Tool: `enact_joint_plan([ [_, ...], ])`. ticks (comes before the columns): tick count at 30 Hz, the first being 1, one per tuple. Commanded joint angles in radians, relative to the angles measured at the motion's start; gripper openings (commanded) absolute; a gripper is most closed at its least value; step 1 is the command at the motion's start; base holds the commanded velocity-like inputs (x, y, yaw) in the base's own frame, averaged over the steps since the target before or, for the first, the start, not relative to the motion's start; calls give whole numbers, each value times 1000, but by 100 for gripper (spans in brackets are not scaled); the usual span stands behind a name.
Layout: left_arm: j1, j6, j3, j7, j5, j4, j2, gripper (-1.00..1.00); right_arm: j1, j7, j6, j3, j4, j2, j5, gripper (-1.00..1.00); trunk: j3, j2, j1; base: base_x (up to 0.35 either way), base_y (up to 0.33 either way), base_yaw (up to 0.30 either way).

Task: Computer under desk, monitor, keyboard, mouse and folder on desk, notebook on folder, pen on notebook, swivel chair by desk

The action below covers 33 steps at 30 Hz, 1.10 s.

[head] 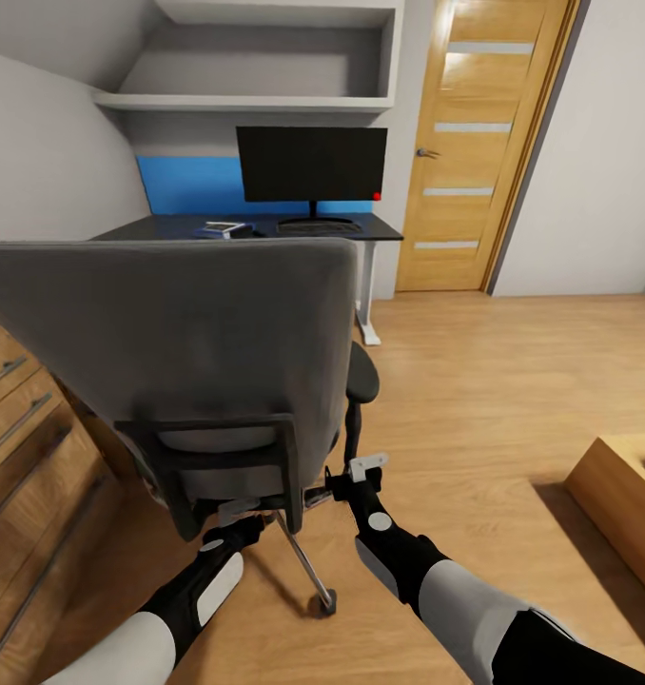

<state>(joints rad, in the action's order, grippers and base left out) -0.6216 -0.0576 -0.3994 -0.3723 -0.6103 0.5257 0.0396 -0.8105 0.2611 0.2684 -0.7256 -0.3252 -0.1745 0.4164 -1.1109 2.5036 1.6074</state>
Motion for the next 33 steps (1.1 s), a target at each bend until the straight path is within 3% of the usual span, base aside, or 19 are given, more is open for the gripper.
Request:
enact_joint_plan([
  [1,-1,-4,-7,-9,1,4,-1,100,-1,10,8,-3,3,0,18,100,-1,0,0,226,-236,0],
  [24,-1,-4,-9,-9,1,4,-1,100,-1,10,8,-3,3,0,16,100,-1,0,0,204,-216,0],
  [33,-1,-4,-7,-8,1,4,-3,100,-1,10,7,-3,3,0,16,100,-1,0,0,28,-40,0],
])
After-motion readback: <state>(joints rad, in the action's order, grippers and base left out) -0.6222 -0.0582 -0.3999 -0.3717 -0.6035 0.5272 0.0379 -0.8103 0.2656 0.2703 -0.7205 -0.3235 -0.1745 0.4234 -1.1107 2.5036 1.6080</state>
